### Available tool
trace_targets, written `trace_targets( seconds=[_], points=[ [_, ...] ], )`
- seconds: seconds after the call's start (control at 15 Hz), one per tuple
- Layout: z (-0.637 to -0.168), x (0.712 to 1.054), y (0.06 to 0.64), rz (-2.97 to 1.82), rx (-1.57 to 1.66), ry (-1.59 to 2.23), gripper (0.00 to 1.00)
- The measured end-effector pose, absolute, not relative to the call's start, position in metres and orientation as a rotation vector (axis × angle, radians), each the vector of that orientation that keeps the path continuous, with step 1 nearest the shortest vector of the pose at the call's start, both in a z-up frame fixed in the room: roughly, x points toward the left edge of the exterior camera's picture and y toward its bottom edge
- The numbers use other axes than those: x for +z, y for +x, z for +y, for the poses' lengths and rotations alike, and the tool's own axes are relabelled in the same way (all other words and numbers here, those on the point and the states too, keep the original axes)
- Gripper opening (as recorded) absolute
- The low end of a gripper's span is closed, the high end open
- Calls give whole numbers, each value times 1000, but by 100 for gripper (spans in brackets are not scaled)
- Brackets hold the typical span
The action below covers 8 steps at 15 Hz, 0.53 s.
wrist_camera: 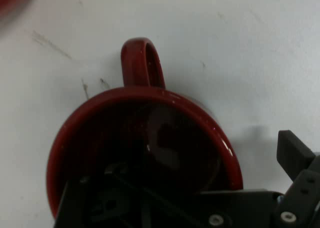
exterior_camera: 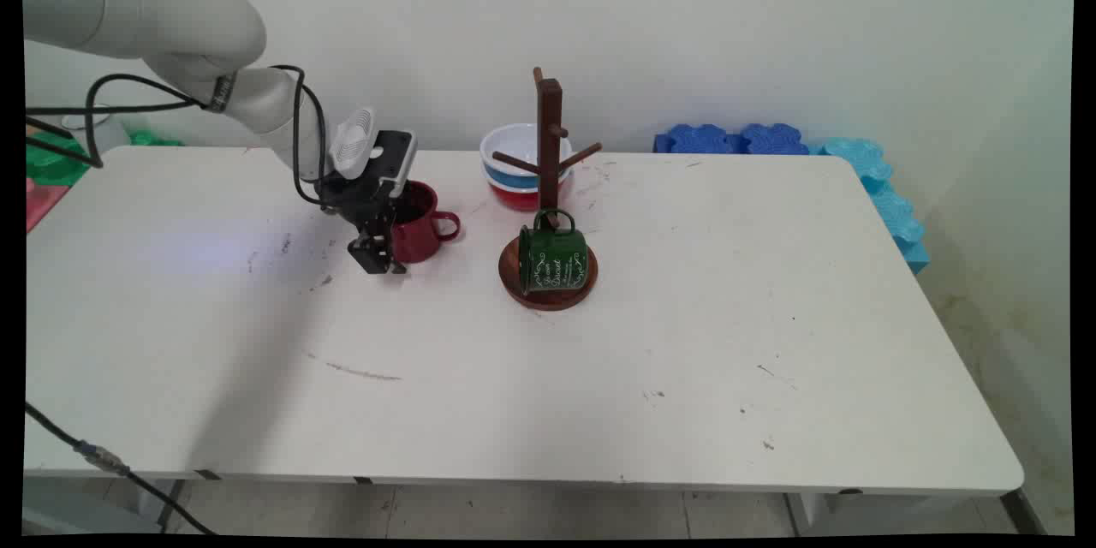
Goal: Pick up the green mug from the rack
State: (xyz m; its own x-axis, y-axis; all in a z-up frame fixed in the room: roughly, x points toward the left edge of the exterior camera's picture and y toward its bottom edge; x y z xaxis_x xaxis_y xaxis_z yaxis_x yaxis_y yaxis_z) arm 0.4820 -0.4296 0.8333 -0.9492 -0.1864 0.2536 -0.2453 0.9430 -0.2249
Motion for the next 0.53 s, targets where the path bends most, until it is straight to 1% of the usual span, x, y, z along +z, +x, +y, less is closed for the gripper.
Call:
trace_targets(
  seconds=[0.27, 0.53],
  points=[
    [-427, 846, 481, -2847, 407, 352, 100],
    [-414, 867, 479, -2810, 432, 404, 100]
  ],
)
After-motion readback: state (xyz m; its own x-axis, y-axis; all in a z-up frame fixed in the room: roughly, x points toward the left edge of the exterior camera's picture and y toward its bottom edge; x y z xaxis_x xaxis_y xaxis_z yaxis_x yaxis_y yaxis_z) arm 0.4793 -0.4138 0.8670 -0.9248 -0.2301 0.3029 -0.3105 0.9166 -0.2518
